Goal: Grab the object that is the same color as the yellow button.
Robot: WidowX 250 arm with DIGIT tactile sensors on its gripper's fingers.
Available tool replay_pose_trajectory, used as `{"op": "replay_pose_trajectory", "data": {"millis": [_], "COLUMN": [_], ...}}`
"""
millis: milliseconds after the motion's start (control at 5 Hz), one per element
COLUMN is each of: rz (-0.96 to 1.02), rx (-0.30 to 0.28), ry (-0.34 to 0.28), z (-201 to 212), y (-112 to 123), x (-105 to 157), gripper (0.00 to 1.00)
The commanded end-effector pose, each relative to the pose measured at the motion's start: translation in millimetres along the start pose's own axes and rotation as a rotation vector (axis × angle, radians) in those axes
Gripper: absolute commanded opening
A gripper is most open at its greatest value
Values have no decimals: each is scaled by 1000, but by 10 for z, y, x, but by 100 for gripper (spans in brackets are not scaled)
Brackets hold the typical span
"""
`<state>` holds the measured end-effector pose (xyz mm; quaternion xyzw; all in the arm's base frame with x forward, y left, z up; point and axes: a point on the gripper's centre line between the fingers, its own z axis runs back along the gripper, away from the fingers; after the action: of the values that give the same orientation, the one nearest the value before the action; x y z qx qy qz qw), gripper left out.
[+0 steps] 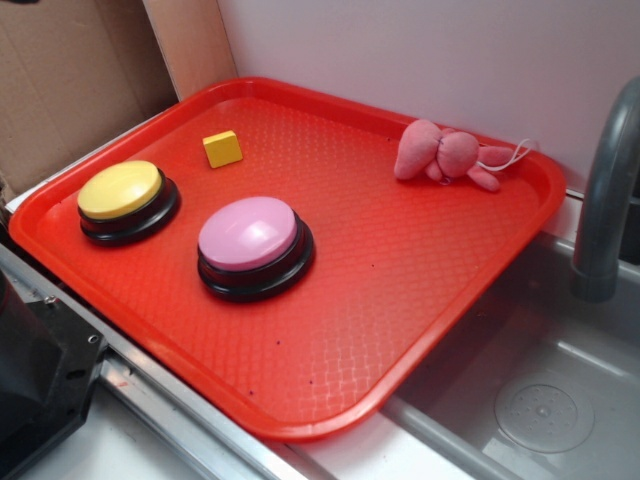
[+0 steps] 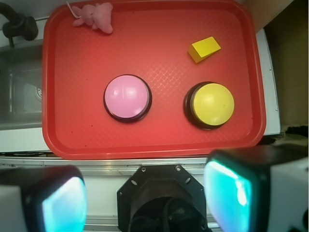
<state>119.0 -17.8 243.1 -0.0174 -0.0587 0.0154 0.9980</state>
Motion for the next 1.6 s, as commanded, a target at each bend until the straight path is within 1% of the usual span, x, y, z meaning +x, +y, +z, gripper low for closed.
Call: {"op": "replay_pose_trajectory", "data": {"millis": [0,200,400,600,800,1000,1200,1400], "rz": [0,214,461,674,854,1025,1128,1179], "rx": [0,-30,-23,6,59,126,195,222], "ry": [0,-61,-103,-151,-198,-246,-315,-293], "z": [0,-153,-389,-629,-920,-1218,-1443,-1690], "y": [0,137,352,578,789,1028,1123,1260], "x": [0,171,405,614,857,1058,1177,1297], "gripper": [100,100,100,100,100,100,100,100]}}
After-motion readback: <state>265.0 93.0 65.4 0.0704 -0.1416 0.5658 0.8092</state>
